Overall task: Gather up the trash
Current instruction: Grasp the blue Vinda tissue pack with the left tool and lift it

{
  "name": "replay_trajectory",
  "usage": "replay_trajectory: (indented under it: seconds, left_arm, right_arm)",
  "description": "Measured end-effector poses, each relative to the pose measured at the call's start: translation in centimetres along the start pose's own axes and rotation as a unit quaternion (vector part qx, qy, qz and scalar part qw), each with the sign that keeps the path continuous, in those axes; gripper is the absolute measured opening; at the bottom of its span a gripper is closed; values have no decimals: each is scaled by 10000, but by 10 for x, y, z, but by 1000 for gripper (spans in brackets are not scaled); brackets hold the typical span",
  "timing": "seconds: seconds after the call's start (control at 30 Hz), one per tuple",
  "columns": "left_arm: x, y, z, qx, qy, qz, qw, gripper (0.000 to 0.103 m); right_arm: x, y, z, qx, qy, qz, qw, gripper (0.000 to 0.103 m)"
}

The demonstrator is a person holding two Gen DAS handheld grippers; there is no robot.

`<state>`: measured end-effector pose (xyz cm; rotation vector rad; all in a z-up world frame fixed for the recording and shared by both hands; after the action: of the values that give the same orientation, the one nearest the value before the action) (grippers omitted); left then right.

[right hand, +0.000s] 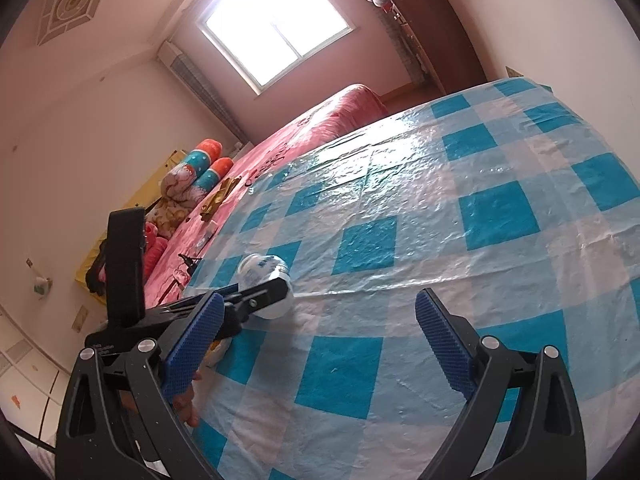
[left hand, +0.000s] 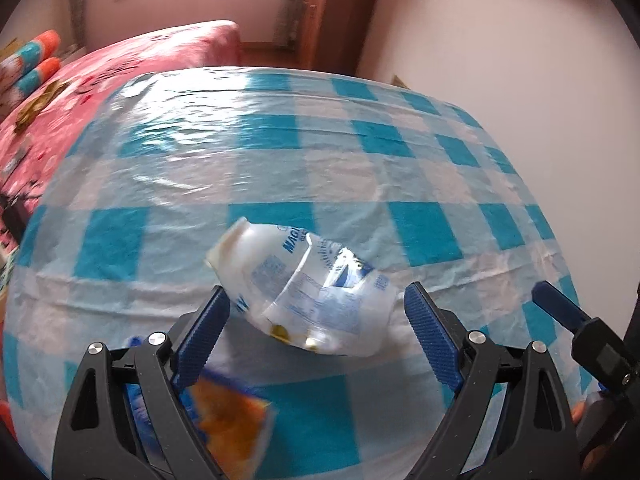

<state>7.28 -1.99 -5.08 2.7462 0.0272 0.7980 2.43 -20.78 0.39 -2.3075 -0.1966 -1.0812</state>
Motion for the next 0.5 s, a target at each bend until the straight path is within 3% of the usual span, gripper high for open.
replay_trajectory:
  seconds: [0.33, 0.5]
  left_arm:
    - [-26, 75, 8, -812, -348, 996, 9911, 89]
    - [-26, 57, -12, -530, -107, 705, 9960, 89]
  right_arm:
    - [5, 26, -5, -148, 63, 228, 9996, 95]
    - [4, 30, 1, -90, -35, 255, 9996, 95]
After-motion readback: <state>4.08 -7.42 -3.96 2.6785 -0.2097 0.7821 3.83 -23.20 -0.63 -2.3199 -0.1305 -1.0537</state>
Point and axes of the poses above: each gripper's, at about its wrist camera, not at the fingertips, and z roughly the way its jaws point, y to its right, x to its top, the point moved 8 cm from there along z, roughly the way its jaws point, and after that the axes turned 12 degrees about -z, right-handed, at the moved point
